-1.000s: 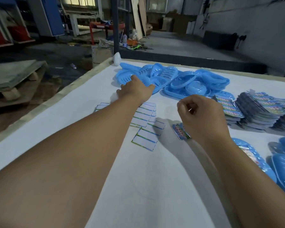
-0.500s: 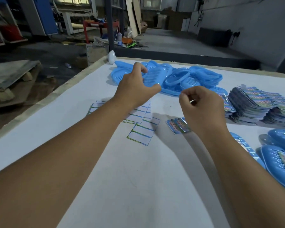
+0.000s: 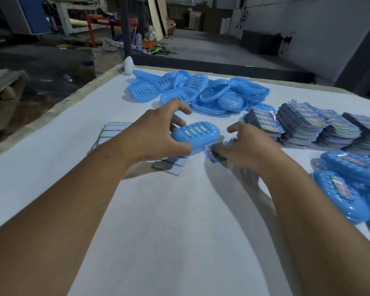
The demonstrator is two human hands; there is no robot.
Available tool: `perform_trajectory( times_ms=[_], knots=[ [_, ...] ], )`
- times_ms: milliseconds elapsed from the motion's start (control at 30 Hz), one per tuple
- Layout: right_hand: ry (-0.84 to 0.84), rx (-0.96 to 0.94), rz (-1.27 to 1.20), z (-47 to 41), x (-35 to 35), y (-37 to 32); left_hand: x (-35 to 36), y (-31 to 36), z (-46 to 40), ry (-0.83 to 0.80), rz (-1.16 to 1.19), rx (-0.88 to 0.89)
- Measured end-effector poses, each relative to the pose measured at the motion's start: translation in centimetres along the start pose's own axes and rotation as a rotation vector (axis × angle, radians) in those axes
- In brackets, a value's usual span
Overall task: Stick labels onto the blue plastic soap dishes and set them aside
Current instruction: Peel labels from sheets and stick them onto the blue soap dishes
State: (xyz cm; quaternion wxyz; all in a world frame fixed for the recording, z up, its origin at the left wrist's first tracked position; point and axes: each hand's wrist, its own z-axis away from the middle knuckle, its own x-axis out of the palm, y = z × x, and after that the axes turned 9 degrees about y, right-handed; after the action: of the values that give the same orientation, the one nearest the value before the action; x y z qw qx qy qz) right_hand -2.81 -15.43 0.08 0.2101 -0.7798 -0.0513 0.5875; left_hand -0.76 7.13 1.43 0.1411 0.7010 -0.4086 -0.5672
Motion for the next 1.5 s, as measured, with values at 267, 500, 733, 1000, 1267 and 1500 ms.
perform_trajectory(
  times_ms=[267, 500, 733, 1000, 1267, 1500],
  knots=[
    [0.006, 0.005, -0.05, 0.1, -0.5, 0.0, 0.3, -1.2, -0.5, -0.03, -0.058, 0.015],
    [-0.049, -0.015, -0.013, 0.6, -0.6, -0.2, 0.4, -1.6, -0.6, -0.021, -0.077, -0.006],
    [-0.039, 0.013, -0.072, 0.3, -0.8, -0.6, 0.2, -1.7, -0.9, -0.036, -0.091, -0.017],
    [-0.072, 0.09, -0.098, 0.4, -1.6, -0.7, 0.0, -1.6, -0.8, -0.099, -0.065, -0.021],
    [0.073, 0.062, -0.026, 0.4, -2.8, -0.2, 0.0, -1.2, -0.4, -0.185, -0.041, -0.027],
    [0.234, 0.08, -0.342, 0.7, -3.3, -1.5, 1.1, -0.3, 0.3, -0.248, 0.129, -0.044]
  ],
)
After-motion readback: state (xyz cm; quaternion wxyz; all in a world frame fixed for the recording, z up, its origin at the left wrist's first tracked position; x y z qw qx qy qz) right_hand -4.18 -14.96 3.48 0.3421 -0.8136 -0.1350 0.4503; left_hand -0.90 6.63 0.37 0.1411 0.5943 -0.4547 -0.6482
